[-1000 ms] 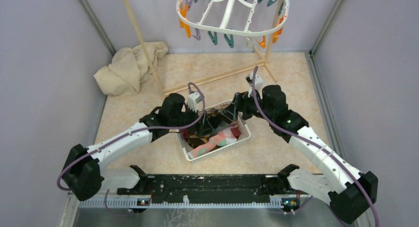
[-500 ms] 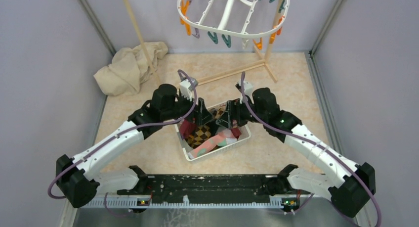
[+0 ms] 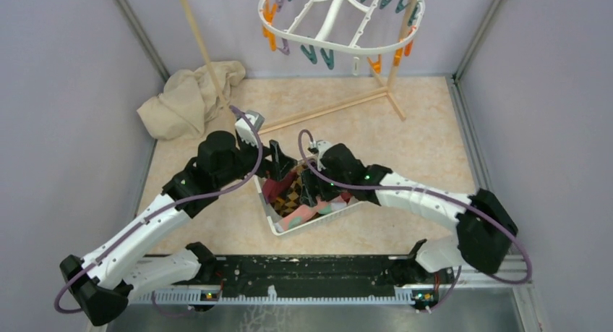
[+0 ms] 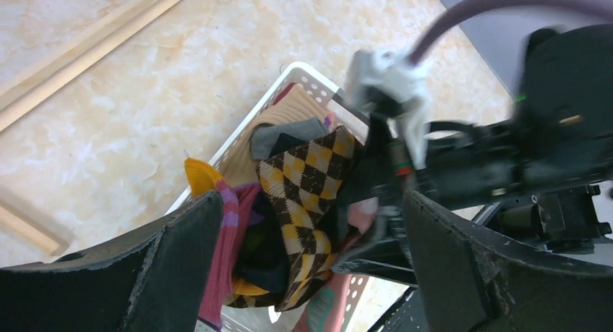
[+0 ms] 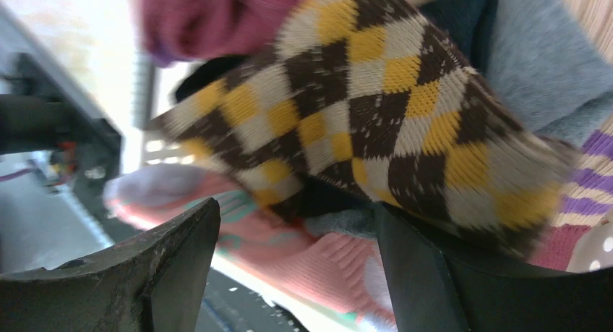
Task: Remove the socks clipped to the hanger
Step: Adjust the sock in the bin.
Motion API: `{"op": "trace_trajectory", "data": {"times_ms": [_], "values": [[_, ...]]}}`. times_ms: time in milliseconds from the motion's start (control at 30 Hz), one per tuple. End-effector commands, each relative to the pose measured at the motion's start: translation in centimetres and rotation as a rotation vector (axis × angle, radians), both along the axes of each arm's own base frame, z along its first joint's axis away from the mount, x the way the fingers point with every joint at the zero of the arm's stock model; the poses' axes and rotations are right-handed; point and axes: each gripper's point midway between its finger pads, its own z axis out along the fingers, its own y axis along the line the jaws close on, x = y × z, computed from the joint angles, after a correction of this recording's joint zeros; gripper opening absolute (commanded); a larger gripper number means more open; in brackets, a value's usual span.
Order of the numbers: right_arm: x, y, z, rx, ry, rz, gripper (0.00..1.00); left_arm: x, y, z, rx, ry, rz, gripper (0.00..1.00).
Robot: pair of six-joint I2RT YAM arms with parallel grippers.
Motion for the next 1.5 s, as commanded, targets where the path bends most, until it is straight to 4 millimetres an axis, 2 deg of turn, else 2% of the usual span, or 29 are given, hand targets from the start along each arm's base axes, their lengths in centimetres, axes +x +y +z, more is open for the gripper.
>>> {"op": "trace_trajectory", "data": {"times_ms": [0, 67, 133, 200, 300, 400, 500, 667, 833, 900, 967, 1200, 1267, 1367, 1467], "values": [[2.1, -0.9, -5.7, -0.206, -0.003, -0.121, 0.78, -0.1, 0.9, -1.3, 0.013, 0.023, 0.043, 0.99], [2.6, -2.5, -8.7, -0.306, 0.018, -0.193, 0.79, -0.1, 1.4, -1.4, 0.018, 0.019, 0.067, 0.99], [2.8, -4.0, -10.8, -0.366, 0.032, -0.258, 0.81, 0.0, 1.8, -1.4, 0.023, 0.014, 0.084, 0.99], [3.0, -5.5, -11.8, -0.384, 0.052, -0.323, 0.82, -0.1, 2.1, -1.6, 0.031, 0.014, 0.093, 0.99], [4.4, -8.3, -11.4, -0.391, 0.033, -0.430, 0.83, -0.1, 2.4, -2.0, 0.040, 0.017, 0.100, 0.99], [5.8, -10.5, -9.4, -0.429, -0.050, -0.509, 0.84, -0.1, 2.3, -2.6, 0.043, 0.025, 0.098, 0.99], [6.7, -10.9, -7.3, -0.408, -0.100, -0.526, 0.85, -0.1, 2.1, -3.3, 0.043, 0.035, 0.094, 0.99], [6.3, -7.9, -2.0, -0.208, -0.153, -0.405, 0.82, 0.0, 1.9, -3.5, 0.039, 0.039, 0.092, 0.99], [5.4, -7.1, 5.0, -0.051, -0.235, -0.356, 0.80, 0.1, 2.2, -3.6, 0.051, 0.034, 0.102, 0.99], [5.5, -6.6, 6.7, -0.007, -0.258, -0.348, 0.80, 0.1, 2.1, -3.7, 0.051, 0.036, 0.101, 0.99], [6.1, -5.7, 7.2, 0.012, -0.271, -0.335, 0.79, 0.1, 2.0, -3.7, 0.046, 0.036, 0.098, 0.99], [10.5, -1.7, 5.5, -0.009, -0.292, -0.322, 0.74, 0.0, 1.7, -3.9, 0.043, 0.049, 0.087, 0.99], [11.9, -1.0, 4.2, -0.041, -0.298, -0.330, 0.73, -0.1, 1.9, -4.0, 0.048, 0.053, 0.092, 0.99], [13.4, -0.6, 0.9, -0.137, -0.279, -0.343, 0.70, -0.2, 2.3, -4.3, 0.057, 0.058, 0.101, 0.99], [13.6, -1.6, -3.2, -0.257, -0.218, -0.368, 0.68, -0.4, 2.6, -4.5, 0.064, 0.060, 0.110, 0.99]]}}
